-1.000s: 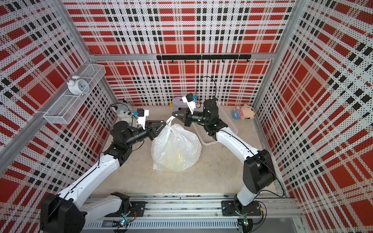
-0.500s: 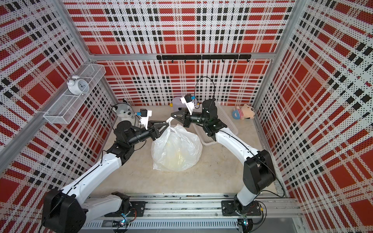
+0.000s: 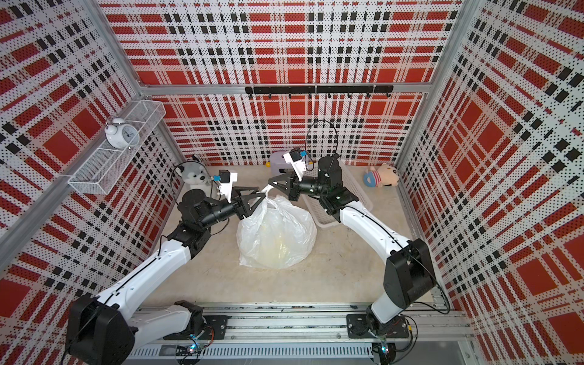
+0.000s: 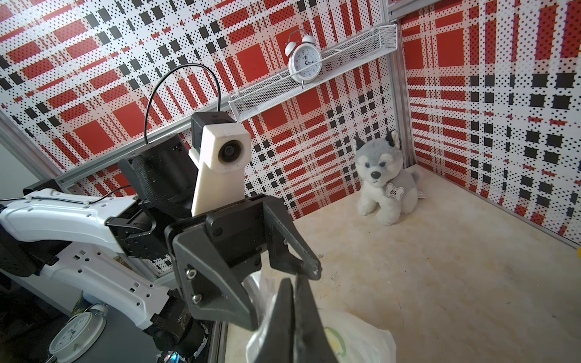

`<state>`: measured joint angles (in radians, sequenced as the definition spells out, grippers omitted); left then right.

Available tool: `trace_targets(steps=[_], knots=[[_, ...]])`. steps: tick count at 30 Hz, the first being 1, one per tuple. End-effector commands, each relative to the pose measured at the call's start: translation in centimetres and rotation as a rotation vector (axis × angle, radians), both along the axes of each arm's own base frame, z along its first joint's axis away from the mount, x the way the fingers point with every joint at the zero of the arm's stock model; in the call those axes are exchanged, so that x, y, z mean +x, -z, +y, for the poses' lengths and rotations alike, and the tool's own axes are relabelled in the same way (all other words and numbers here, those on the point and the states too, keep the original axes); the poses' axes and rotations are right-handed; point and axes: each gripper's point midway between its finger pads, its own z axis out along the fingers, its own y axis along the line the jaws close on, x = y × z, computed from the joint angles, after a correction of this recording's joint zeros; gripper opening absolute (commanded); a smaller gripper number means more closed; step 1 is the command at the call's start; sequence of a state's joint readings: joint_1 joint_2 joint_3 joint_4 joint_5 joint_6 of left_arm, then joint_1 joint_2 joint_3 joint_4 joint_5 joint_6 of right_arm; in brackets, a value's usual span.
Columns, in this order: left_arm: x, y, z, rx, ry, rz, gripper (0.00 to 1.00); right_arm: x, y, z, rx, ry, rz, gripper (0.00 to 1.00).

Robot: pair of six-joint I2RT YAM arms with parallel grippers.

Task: Place the banana into a plastic bag & tie a knot
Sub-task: Cross the plastic bag at the center of the board.

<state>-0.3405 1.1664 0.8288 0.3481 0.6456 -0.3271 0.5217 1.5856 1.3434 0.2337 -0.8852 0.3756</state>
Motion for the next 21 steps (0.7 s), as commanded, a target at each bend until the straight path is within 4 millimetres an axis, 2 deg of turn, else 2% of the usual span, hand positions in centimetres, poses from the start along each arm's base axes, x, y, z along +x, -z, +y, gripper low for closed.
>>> trace_targets(steps=[1, 8, 18, 21], knots=[[0.1, -0.3, -0.3, 0.007, 0.001, -0.036, 0.6, -1.5, -1.4, -0.4, 0.013, -0.024, -0.028, 0.0], [0.0, -0.5, -1.3, 0.007, 0.043, -0.036, 0.61, -1.9, -1.5, -0.5, 0.012, -0.032, -0.029, 0.0], [-0.6, -1.1, -2.3, -0.062, 0.139, -0.009, 0.45, -1.8, -0.4, -0.6, -0.015, -0.017, -0.014, 0.0], [-1.1, -1.5, -2.5, -0.081, 0.164, -0.013, 0.36, -1.5, -0.1, -0.8, -0.025, 0.0, -0.01, 0.0]])
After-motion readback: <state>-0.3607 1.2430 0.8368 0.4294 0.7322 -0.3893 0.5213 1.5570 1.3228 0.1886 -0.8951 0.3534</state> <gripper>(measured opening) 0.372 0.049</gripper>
